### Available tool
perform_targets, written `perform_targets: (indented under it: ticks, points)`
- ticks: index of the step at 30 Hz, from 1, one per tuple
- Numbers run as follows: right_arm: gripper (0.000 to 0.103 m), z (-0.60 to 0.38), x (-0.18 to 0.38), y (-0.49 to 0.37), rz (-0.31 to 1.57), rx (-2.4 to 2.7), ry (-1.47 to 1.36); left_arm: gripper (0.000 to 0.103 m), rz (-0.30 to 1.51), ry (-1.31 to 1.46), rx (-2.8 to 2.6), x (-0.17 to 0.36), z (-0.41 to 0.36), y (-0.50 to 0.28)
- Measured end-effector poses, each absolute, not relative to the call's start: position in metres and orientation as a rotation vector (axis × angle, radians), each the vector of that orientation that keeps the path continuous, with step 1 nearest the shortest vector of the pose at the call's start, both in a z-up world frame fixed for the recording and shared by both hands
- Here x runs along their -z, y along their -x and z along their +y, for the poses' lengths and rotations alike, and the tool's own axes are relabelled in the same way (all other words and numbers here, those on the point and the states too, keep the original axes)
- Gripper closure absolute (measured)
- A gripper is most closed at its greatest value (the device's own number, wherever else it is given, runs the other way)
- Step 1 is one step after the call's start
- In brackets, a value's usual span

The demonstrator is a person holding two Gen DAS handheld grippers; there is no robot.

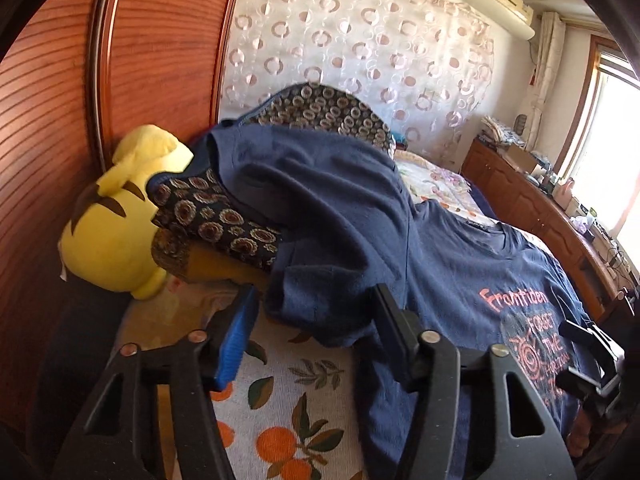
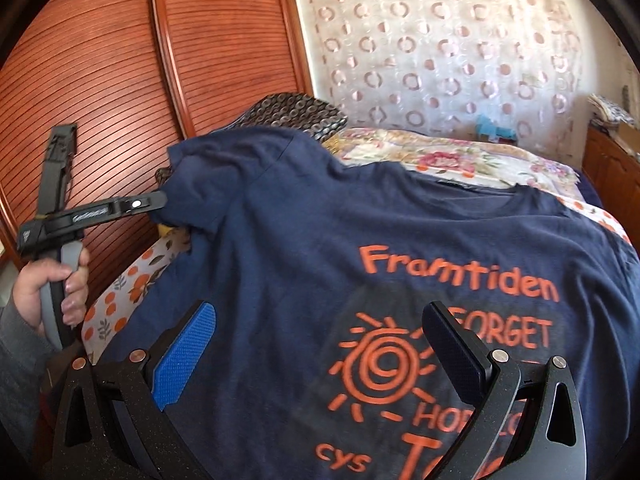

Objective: Fold small clothes

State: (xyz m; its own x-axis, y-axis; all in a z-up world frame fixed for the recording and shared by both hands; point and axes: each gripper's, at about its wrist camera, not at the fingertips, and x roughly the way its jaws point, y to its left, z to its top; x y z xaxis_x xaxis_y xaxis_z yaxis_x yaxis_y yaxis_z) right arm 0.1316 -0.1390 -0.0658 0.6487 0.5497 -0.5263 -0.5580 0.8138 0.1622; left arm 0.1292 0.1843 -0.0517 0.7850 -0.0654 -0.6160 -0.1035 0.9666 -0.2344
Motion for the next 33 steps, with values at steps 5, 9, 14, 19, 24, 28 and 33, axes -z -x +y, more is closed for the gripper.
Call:
perform_targets:
  ticks: [5, 9, 14, 19, 24, 28, 33]
  points:
    - [0.0, -0.145, 0.057, -0.123, 0.579, -0.646, 0.054, 0.079, 0.633, 0.227, 0.009, 0.043, 0.169, -0.123]
    - [0.0, -0.154, 0.055, -0.121, 0.566, -0.636, 0.073, 0.082, 0.618, 0.178, 0.067, 0.03, 0.146, -0.125]
    - [0.0, -0.169, 0.055, -0.122, 0.554, -0.606, 0.044, 0.082, 0.624, 0.132, 0.172, 0.017, 0.107, -0.134]
    - [0.0, -0.194, 0.051, -0.119, 0.547, -0.559, 0.009, 0.082, 0.685, 0.1, 0.234, 0.024, 0.073, -0.127]
    - [0.0, -0.203, 0.048, -0.117, 0.545, -0.524, -0.014, 0.054, 0.708, 0.135, 0.248, 0.031, 0.077, -0.103]
    - [0.0, -0.195, 0.042, -0.117, 0.55, -0.524, -0.007, 0.043, 0.719, 0.111, 0.199, 0.037, 0.093, -0.082]
    - [0.001, -0.169, 0.034, -0.12, 0.557, -0.591, 0.015, 0.027, 0.754, 0.084, 0.137, 0.056, 0.12, -0.07]
